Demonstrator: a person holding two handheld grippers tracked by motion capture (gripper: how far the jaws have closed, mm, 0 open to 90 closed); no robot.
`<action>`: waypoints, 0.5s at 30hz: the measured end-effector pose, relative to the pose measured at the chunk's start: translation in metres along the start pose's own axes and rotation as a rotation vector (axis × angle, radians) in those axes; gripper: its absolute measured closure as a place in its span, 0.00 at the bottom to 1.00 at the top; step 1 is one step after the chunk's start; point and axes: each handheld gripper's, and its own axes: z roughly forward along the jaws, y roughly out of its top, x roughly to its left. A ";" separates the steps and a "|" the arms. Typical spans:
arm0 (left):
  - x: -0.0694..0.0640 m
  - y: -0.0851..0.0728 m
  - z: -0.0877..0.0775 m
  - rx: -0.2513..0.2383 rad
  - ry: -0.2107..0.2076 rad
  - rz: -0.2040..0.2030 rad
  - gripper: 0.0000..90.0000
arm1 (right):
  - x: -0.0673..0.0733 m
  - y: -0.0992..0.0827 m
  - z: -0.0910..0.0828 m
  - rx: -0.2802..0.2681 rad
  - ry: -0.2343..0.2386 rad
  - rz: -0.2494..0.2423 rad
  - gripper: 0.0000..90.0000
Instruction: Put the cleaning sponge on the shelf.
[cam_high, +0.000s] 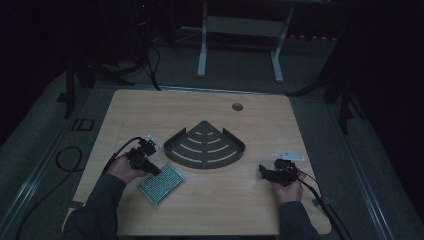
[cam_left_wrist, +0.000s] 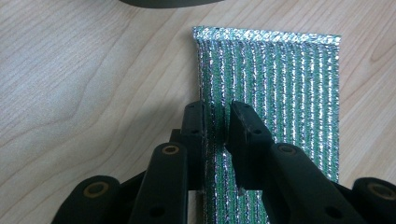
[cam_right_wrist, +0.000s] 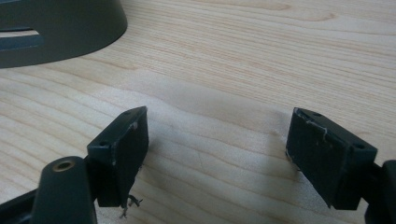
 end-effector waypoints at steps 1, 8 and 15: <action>0.000 0.000 0.001 0.001 0.000 0.000 0.85 | 0.000 0.000 0.000 0.000 0.000 0.000 0.23; 0.005 -0.001 0.003 -0.002 -0.037 -0.024 0.89 | 0.000 0.000 0.000 0.000 0.000 0.000 0.23; 0.005 0.002 0.002 0.024 -0.042 -0.025 0.95 | 0.000 0.000 0.000 0.000 0.000 0.000 0.23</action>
